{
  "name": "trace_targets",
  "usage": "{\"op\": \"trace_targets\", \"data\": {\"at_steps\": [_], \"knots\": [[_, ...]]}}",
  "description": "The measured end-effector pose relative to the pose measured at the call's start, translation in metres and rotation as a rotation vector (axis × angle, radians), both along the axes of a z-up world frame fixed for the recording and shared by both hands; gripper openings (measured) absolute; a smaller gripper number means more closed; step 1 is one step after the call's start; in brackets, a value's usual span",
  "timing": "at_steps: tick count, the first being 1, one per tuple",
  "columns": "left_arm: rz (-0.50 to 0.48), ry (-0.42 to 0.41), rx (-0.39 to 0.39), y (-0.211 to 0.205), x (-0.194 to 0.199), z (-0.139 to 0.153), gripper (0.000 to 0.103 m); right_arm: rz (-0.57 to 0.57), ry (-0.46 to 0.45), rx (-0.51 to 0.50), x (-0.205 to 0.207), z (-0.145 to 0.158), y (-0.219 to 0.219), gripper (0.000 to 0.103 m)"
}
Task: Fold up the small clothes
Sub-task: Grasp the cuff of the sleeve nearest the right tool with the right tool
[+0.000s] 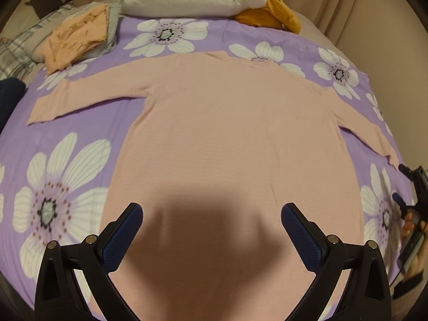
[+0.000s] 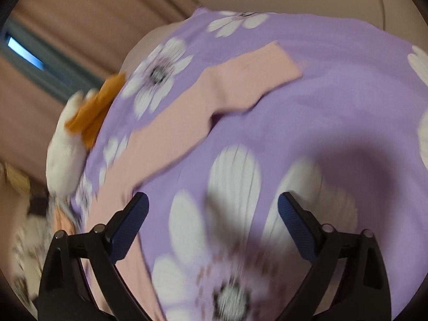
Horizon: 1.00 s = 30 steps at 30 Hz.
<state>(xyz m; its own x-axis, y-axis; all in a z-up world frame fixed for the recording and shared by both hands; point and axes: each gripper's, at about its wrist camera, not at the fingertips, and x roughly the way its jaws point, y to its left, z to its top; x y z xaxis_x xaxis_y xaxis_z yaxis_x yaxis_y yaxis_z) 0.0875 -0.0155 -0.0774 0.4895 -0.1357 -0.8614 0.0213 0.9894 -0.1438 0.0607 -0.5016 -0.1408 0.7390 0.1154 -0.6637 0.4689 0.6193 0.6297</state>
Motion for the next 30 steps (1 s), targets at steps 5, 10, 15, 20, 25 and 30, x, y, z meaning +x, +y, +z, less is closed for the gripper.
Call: {"op": "trace_targets", "data": {"at_steps": [5,10,15,20,25,30], "knots": [[0.0,0.008,-0.046,-0.001,0.026,0.001,0.102,-0.137,-0.079,0.113,0.027,-0.009,-0.047,0.086],[-0.004,-0.016,-0.033,-0.007,0.046,0.008,0.102,-0.231,-0.13,0.142,0.042,-0.014,-0.081,0.071],[0.0,-0.02,-0.024,-0.009,0.059,0.009,0.102,-0.271,-0.102,0.111,0.049,-0.019,-0.097,0.022],[0.016,-0.015,-0.011,-0.003,0.065,0.008,0.102,-0.247,-0.06,0.045,0.049,-0.009,-0.102,0.007],[0.08,-0.015,0.04,0.013,0.067,0.005,0.102,-0.131,-0.085,-0.115,0.065,0.049,-0.083,0.007],[0.092,-0.012,0.005,0.029,0.064,0.007,0.102,-0.004,-0.087,-0.27,0.104,0.105,-0.035,0.007]]}}
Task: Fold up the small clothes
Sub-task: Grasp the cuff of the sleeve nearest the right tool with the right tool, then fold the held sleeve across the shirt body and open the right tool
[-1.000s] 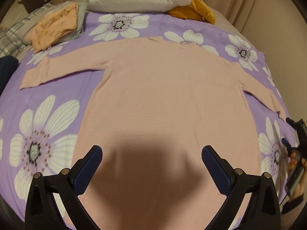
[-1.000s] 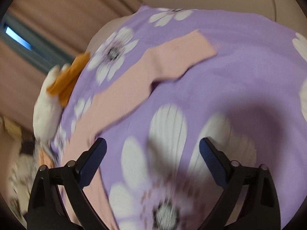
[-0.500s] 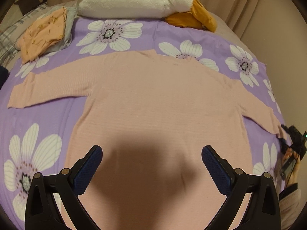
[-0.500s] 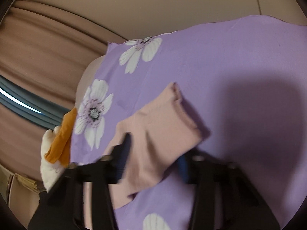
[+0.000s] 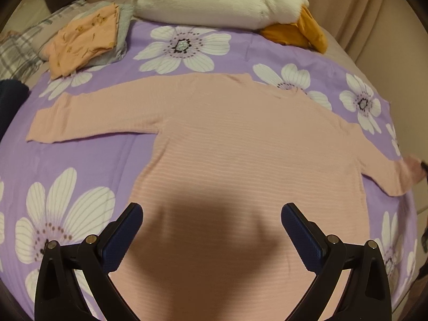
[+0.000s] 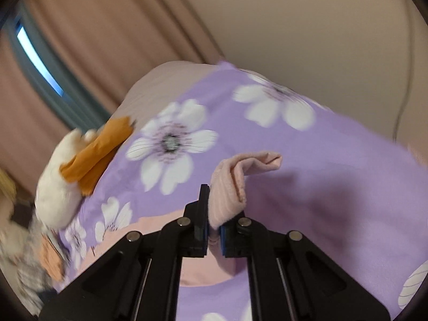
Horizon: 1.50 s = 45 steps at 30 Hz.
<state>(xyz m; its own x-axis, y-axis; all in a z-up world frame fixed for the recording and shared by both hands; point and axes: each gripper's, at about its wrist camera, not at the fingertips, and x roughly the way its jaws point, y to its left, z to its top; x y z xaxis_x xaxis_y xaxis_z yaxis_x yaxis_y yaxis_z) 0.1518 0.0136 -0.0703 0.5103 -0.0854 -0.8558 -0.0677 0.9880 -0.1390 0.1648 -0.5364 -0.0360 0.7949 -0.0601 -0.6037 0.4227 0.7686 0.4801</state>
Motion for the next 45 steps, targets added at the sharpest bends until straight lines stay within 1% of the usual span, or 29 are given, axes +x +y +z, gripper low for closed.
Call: {"op": "trace_targets", "data": {"at_steps": [2,4,5,6,8,11,13,14,17,20,24,26,27,28,29,30,31,32,33,35,36,37,38,39,40,41,43,44,45], "knots": [[0.005,-0.003,-0.004,0.006,-0.001,0.002,0.102,0.066,-0.004,-0.057,0.02,0.024,0.029,0.007],[0.016,-0.011,-0.013,0.017,-0.002,0.005,0.102,0.119,-0.013,-0.098,0.035,0.041,0.057,0.007],[0.023,-0.012,-0.017,0.021,-0.003,0.006,0.102,0.159,-0.026,-0.121,0.044,0.053,0.077,0.007],[0.03,-0.014,-0.023,0.027,-0.004,0.007,0.102,0.184,-0.033,-0.131,0.05,0.06,0.09,0.007],[0.048,-0.022,-0.034,0.04,-0.005,0.01,0.102,0.262,-0.052,-0.166,0.069,0.077,0.132,0.007],[0.075,-0.03,-0.046,0.059,-0.008,0.012,0.102,0.363,-0.066,-0.228,0.093,0.09,0.193,0.007],[0.095,-0.031,-0.048,0.073,-0.009,0.012,0.102,0.438,-0.059,-0.292,0.111,0.09,0.242,0.007],[0.104,-0.03,-0.049,0.078,-0.01,0.011,0.102,0.485,-0.051,-0.327,0.118,0.085,0.27,0.007],[0.138,-0.027,-0.056,0.097,-0.009,0.008,0.102,0.587,-0.013,-0.401,0.137,0.065,0.331,0.007],[0.162,-0.024,-0.063,0.111,-0.009,0.006,0.102,0.696,0.041,-0.502,0.142,0.026,0.391,0.007],[0.182,-0.019,-0.06,0.123,-0.009,0.001,0.102,0.795,0.118,-0.595,0.143,-0.019,0.452,0.007],[0.186,-0.019,-0.06,0.128,-0.008,-0.001,0.102,0.842,0.164,-0.655,0.141,-0.047,0.474,0.008],[0.188,-0.016,-0.057,0.129,-0.008,-0.002,0.102,0.86,0.182,-0.677,0.139,-0.056,0.484,0.008],[0.189,-0.014,-0.057,0.129,-0.008,-0.002,0.102,0.882,0.2,-0.691,0.138,-0.065,0.489,0.007],[0.19,-0.015,-0.059,0.13,-0.008,-0.003,0.102,0.906,0.222,-0.69,0.137,-0.073,0.494,0.012],[0.191,-0.015,-0.06,0.131,-0.008,-0.004,0.102,0.932,0.246,-0.681,0.135,-0.079,0.5,0.027],[0.19,-0.013,-0.064,0.131,-0.006,-0.004,0.102,0.955,0.267,-0.67,0.133,-0.084,0.503,0.039],[0.19,-0.014,-0.07,0.131,-0.006,-0.005,0.102,0.973,0.281,-0.654,0.13,-0.087,0.504,0.059],[0.189,-0.016,-0.075,0.131,-0.005,-0.005,0.102,0.984,0.271,-0.634,0.126,-0.087,0.504,0.062],[0.179,-0.027,-0.089,0.128,-0.002,-0.003,0.102,1.022,0.231,-0.567,0.119,-0.076,0.493,0.062],[0.174,-0.032,-0.094,0.127,-0.001,-0.002,0.102,1.036,0.198,-0.501,0.115,-0.066,0.482,0.062],[0.168,-0.037,-0.097,0.126,0.001,-0.001,0.102,1.046,0.164,-0.409,0.113,-0.054,0.464,0.063],[0.155,-0.045,-0.102,0.124,0.005,0.001,0.102,1.051,0.134,-0.312,0.111,-0.045,0.444,0.066],[0.148,-0.05,-0.103,0.122,0.007,0.002,0.102,1.043,0.112,-0.246,0.109,-0.04,0.427,0.07],[0.139,-0.057,-0.102,0.119,0.011,0.004,0.102,1.023,0.092,-0.192,0.107,-0.036,0.41,0.071],[0.131,-0.063,-0.103,0.116,0.013,0.006,0.102,0.981,0.079,-0.151,0.106,-0.033,0.386,0.071],[0.107,-0.074,-0.112,0.109,0.02,0.009,0.102,0.903,0.083,-0.14,0.102,-0.037,0.357,0.07],[0.09,-0.081,-0.12,0.105,0.024,0.01,0.102,0.861,0.095,-0.139,0.1,-0.042,0.342,0.064],[0.069,-0.088,-0.13,0.099,0.029,0.011,0.102,0.834,0.111,-0.133,0.1,-0.047,0.331,0.052]]}}
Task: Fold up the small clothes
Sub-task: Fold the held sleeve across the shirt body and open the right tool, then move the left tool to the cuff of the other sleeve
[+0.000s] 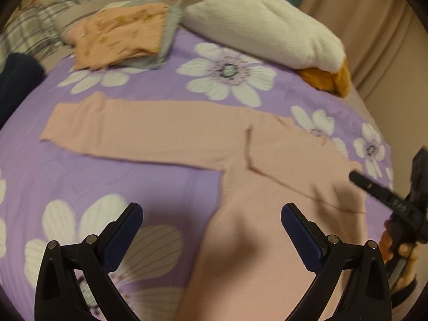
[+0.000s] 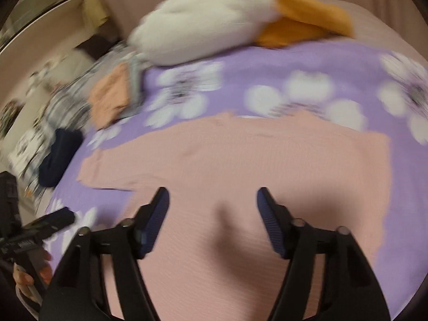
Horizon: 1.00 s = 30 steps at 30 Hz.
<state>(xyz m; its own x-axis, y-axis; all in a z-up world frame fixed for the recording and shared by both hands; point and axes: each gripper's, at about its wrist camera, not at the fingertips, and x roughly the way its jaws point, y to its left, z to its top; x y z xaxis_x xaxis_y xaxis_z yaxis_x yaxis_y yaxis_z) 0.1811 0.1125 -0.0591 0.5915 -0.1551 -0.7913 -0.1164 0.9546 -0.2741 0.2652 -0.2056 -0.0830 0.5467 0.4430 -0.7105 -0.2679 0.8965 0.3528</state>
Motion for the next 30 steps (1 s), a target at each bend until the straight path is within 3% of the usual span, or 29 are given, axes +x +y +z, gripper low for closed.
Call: {"op": "trace_targets", "data": {"at_steps": [3,9,11,14,16,20,24,30], "knots": [[-0.048,-0.012,0.003,-0.016,0.016,0.003,0.102,-0.067,0.033,-0.012,0.002,-0.016,-0.03,0.034],[-0.114,0.0,0.036,-0.048,0.047,-0.01,0.102,-0.258,0.096,0.008,0.001,-0.052,-0.094,0.021],[-0.122,0.016,0.015,-0.051,0.05,-0.019,0.102,-0.269,0.11,0.026,-0.002,-0.064,-0.105,0.011],[-0.104,0.046,-0.007,-0.048,0.05,-0.032,0.102,-0.246,0.096,0.024,-0.005,-0.064,-0.11,0.01],[-0.083,0.058,-0.026,-0.041,0.047,-0.035,0.102,-0.255,0.113,0.035,-0.005,-0.059,-0.108,0.015],[-0.01,0.048,-0.069,-0.006,0.035,-0.031,0.102,-0.243,0.048,0.12,-0.025,-0.035,-0.105,0.048],[0.113,0.036,-0.116,0.046,0.022,-0.029,0.102,-0.188,0.014,0.156,-0.045,-0.02,-0.09,0.052],[0.337,0.02,-0.252,0.136,-0.001,-0.039,0.102,-0.112,0.009,0.187,-0.065,-0.015,-0.058,0.055]]}}
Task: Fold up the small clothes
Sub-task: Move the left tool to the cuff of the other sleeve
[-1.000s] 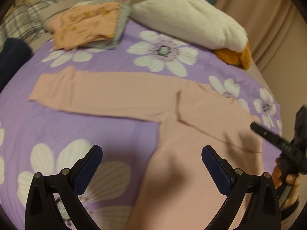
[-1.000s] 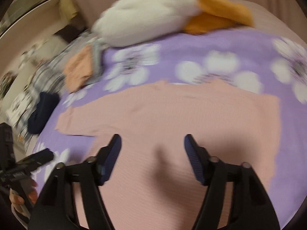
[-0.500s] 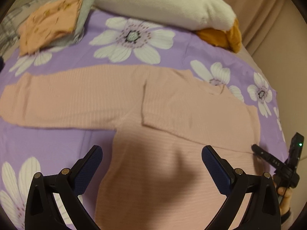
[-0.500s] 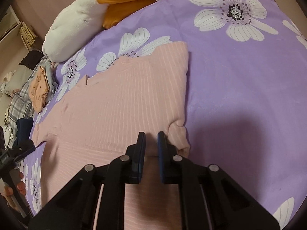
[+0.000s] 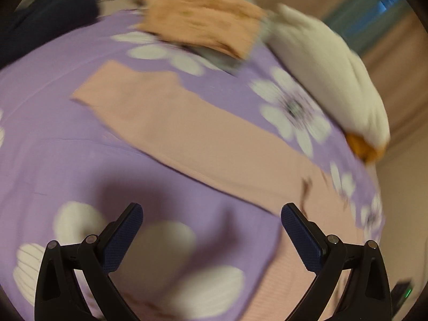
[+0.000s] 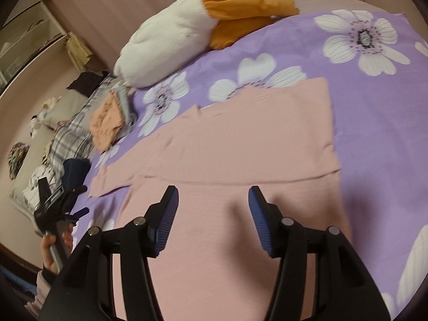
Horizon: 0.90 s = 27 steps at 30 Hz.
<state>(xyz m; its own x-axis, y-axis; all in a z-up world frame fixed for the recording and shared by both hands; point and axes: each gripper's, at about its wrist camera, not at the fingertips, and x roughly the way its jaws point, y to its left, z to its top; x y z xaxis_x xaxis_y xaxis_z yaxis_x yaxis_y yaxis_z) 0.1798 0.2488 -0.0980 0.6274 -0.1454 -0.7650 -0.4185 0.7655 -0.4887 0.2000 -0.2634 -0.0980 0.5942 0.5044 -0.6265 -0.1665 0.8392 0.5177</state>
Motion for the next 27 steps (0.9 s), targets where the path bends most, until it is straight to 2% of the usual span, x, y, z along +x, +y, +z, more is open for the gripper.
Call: {"op": "trace_targets", "data": {"at_steps": [7,13,20,27], "knots": [[0.179,-0.048,-0.223,0.085,-0.011,-0.029,0.102,0.053,0.019,0.013,-0.009,-0.008,0.029,0.056],[0.231,-0.105,-0.304,0.112,-0.004,-0.042,0.102,0.064,0.051,-0.016,-0.006,-0.017,0.04,0.056],[0.248,-0.201,-0.355,0.128,0.018,-0.047,0.102,0.049,0.067,-0.033,-0.006,-0.023,0.04,0.058],[0.26,-0.229,-0.319,0.138,0.037,-0.045,0.102,0.045,0.074,-0.065,-0.006,-0.027,0.041,0.058]]}}
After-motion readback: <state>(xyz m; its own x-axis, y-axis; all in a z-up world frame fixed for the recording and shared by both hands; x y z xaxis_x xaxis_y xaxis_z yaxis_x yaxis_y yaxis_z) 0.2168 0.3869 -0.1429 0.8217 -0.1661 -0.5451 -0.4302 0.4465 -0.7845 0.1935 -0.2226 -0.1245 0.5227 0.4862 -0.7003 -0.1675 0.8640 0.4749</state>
